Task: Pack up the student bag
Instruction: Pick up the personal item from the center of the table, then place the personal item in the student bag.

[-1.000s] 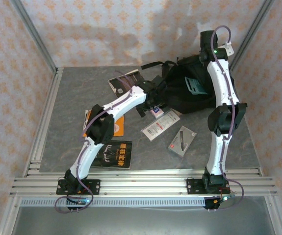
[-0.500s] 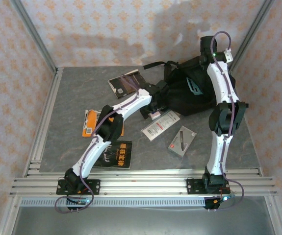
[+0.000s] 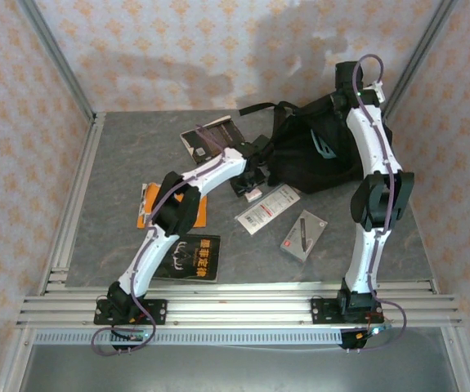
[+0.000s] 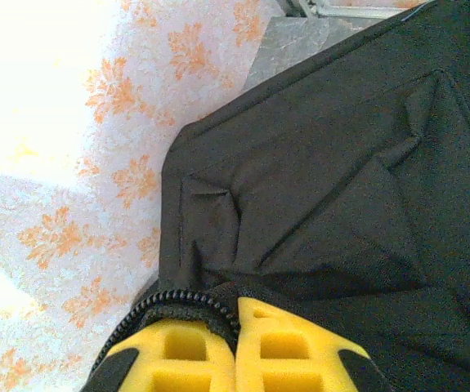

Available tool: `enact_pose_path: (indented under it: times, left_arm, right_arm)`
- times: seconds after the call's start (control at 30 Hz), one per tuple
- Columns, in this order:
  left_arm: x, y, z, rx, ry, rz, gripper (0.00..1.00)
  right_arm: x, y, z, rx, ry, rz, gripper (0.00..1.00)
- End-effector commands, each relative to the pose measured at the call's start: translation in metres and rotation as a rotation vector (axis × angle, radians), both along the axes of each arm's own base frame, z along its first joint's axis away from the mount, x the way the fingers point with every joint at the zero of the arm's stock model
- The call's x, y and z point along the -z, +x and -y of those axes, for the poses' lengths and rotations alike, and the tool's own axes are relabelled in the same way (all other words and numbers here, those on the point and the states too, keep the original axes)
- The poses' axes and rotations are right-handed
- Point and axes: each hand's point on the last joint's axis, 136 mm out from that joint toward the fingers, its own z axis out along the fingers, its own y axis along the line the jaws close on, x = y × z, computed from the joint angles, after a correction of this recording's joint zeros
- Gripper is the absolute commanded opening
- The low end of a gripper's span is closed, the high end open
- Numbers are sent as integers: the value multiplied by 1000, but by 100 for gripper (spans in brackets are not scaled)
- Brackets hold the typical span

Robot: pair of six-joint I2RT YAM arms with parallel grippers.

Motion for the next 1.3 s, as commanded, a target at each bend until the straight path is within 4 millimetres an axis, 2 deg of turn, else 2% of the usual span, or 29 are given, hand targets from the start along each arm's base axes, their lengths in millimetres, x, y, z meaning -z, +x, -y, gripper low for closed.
enact_pose_path:
  times: [0.0, 0.2, 0.4, 0.5, 0.67, 0.77, 0.87, 1.07, 1.1, 1.27]
  left_arm:
    - [-33, 3, -44, -24, 76, 37, 51]
    - [-103, 0, -78, -46, 38, 134, 51]
    - [-183, -20, -113, -55, 10, 267, 50]
    - [-221, -30, -117, -54, -38, 337, 50]
    - [-257, -31, -102, -38, -170, 413, 51]
    - [-270, -24, -86, 5, -241, 450, 52]
    - [-272, -15, -73, 41, -280, 453, 53]
    - [-274, 13, -28, 143, -424, 500, 54]
    - [-267, 21, -19, 159, -433, 494, 54]
    - [-258, 46, 6, 227, -387, 506, 56]
  right_arm:
    - [-45, -3, -26, -133, -49, 63, 0]
    - [-70, -8, -67, -261, -66, 101, 0]
    - [-87, -19, -109, -322, 7, 138, 0]
    - [-98, -25, -125, -348, 25, 160, 0]
    - [-115, -37, -147, -386, 66, 185, 0]
    - [-121, -42, -160, -413, 113, 196, 0]
    - [-124, -48, -173, -445, 148, 201, 0]
    - [-130, -60, -202, -534, 182, 216, 0]
    - [-130, -62, -205, -548, 198, 223, 0]
    - [-135, -69, -212, -566, 237, 248, 0]
